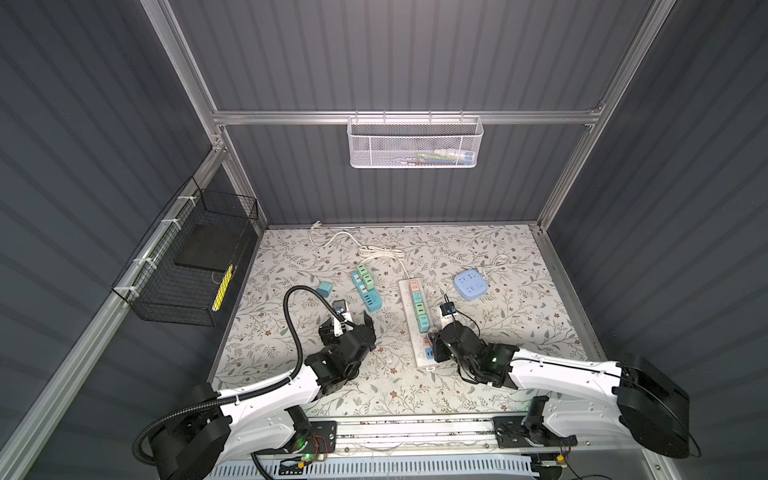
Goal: Insert the plug
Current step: 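Lower pink adapter with right gripper into the socket beside the teal adapter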
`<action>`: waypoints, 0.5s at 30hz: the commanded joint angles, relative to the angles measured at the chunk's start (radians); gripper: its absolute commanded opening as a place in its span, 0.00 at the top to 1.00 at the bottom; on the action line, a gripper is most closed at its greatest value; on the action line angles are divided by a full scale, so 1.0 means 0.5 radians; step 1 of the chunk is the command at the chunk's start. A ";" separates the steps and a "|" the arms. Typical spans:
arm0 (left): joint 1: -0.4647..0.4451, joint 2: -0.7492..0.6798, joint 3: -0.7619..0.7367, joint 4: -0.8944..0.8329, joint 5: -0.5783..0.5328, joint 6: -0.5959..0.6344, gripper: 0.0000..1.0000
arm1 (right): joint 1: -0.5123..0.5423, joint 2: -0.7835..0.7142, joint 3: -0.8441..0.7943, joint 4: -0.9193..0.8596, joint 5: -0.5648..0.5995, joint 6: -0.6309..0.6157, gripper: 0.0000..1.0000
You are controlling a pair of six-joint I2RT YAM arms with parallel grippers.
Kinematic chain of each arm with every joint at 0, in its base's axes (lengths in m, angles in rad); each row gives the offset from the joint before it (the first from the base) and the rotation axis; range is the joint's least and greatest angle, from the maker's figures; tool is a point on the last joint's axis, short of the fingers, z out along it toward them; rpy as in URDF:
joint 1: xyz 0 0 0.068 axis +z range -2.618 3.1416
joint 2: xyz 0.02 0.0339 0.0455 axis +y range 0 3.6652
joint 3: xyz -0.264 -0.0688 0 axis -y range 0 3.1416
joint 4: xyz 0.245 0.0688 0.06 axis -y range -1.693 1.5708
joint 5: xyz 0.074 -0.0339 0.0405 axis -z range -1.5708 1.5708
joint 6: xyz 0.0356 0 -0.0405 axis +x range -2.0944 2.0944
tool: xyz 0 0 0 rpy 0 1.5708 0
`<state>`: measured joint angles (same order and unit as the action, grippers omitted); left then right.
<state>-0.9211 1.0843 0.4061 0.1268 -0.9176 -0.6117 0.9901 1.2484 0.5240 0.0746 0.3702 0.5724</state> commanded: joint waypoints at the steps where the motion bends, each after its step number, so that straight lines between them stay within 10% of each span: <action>1: 0.019 -0.039 0.010 -0.039 -0.049 -0.031 0.00 | 0.033 0.051 0.051 0.084 0.126 0.048 0.80; 15: 0.027 -0.085 -0.016 -0.039 -0.036 -0.029 0.00 | 0.178 0.228 0.107 0.057 0.431 0.190 0.81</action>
<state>-0.9146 1.0641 0.4057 0.1226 -0.9169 -0.6144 1.0580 1.3430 0.5537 0.1417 0.5121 0.6292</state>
